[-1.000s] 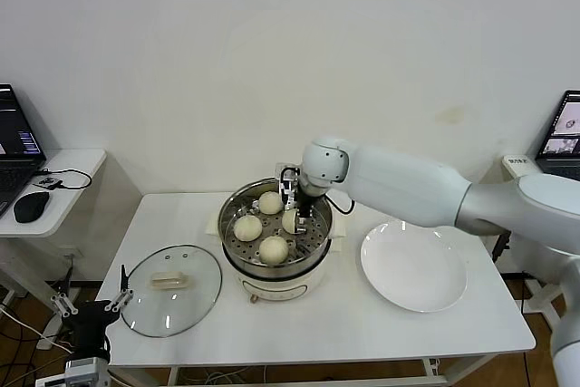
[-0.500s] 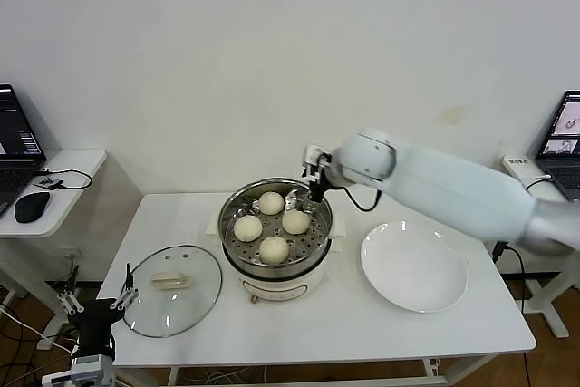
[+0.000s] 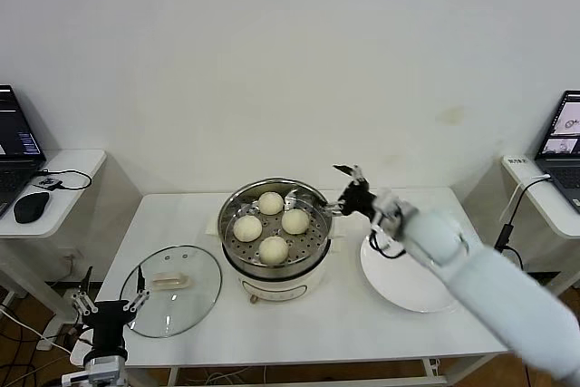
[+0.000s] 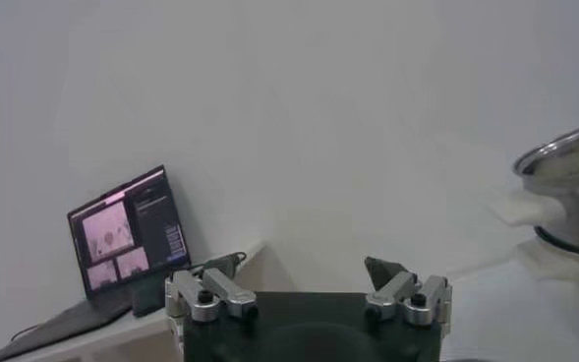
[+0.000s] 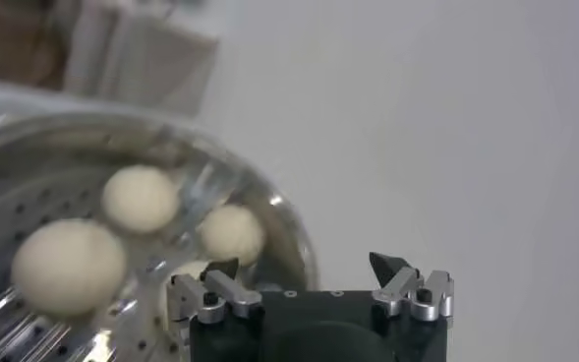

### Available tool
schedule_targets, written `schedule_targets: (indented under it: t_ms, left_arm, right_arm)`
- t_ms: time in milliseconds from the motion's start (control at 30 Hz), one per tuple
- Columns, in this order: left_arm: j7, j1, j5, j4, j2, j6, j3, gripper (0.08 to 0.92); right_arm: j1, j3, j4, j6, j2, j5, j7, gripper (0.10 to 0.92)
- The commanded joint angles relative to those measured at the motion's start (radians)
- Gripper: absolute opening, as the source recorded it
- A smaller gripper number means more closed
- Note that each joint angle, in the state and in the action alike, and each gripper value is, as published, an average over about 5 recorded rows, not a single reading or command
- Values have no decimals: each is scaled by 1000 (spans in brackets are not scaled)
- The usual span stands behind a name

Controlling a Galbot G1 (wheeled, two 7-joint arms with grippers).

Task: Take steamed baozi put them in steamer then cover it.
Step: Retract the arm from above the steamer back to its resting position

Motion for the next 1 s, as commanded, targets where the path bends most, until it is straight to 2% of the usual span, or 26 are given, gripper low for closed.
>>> schedule_targets:
  t_ms: [33,300,400,567,733,1000]
  left_arm:
    - [-12,-16,370,74,12,-7,-9,823]
    - [24,-30,953,190,95,-68,-81,823]
    - [23,-26,1079,229,114,-91,-89,823]
    - [29,-7,1141,253,151,-110,-66,823]
    - [34,5,1159,241,152,-96,-41,823]
    - [60,-87,1164,300,142,-70,8,823]
  right_arm:
    - [-686,722,110,348,265,-175,46,823]
    - [-854,929,140,366,519,-191,3,823]
    - [-903,965,146,371,576,-201,5,823]
    - [-937,996,145,381,609,-219,12,823]
    - [-929,1028,130,380,616,-221,21,823]
    - [-935,1031,106,385,634,-251,19,823]
